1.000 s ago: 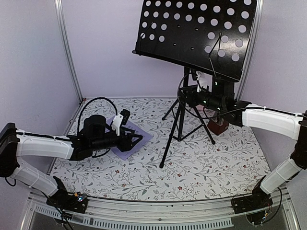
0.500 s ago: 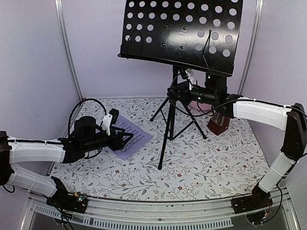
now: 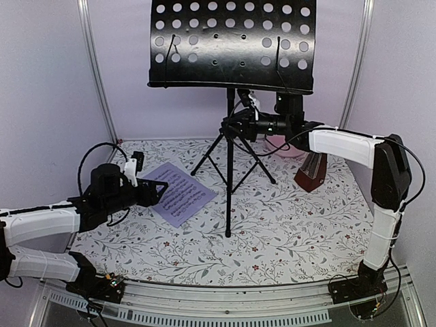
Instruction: Set up the instrument practice props
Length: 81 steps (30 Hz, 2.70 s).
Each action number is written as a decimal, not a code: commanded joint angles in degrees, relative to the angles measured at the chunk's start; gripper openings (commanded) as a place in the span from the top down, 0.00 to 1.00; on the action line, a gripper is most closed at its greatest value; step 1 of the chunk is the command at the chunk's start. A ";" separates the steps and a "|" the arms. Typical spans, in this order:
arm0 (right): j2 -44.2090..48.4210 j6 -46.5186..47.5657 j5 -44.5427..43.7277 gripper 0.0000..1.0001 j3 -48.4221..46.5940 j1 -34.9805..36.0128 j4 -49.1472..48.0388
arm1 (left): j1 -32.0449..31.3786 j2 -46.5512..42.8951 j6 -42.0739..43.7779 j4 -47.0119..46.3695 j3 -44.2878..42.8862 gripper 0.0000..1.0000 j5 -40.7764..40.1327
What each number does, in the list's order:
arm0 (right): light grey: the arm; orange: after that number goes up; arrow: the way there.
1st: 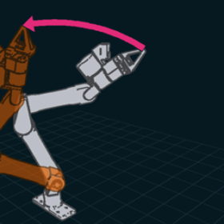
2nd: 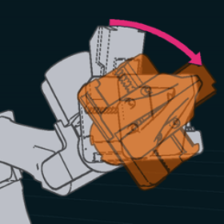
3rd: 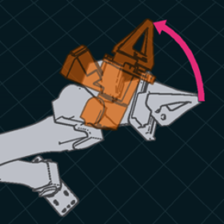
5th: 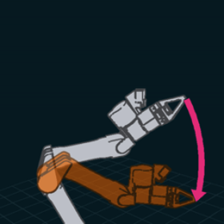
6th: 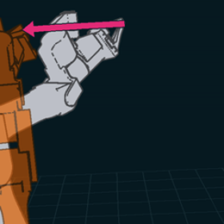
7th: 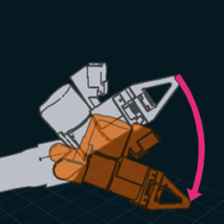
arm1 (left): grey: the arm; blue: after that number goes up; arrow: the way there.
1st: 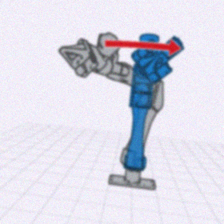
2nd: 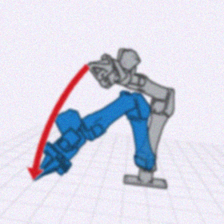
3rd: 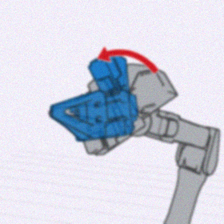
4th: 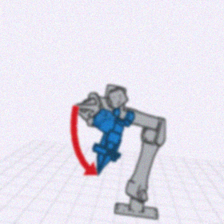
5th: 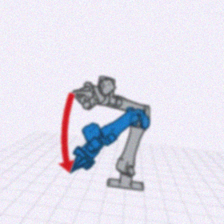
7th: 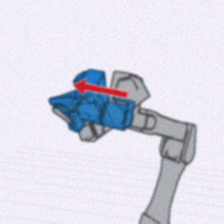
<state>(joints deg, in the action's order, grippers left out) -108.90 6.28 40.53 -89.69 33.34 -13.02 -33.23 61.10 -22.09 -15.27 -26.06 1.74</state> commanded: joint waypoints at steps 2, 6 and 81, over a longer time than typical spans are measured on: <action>-2.96 1.36 8.09 1.00 -7.86 -1.22 -8.30 | 3.62 0.00 -3.20 7.37 -0.82 0.31 -3.14; -4.90 1.69 9.46 1.00 -9.70 -1.50 -8.29 | 4.25 3.61 -1.75 9.35 -3.22 0.30 -0.30; 0.14 -14.52 -36.51 0.55 16.65 28.12 1.65 | 11.21 -14.52 -39.59 6.73 18.33 0.30 6.37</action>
<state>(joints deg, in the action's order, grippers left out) -103.74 -8.75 10.31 -68.75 60.25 -15.49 -23.88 46.50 -58.94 -0.03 -10.41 3.77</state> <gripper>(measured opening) 0.497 0.706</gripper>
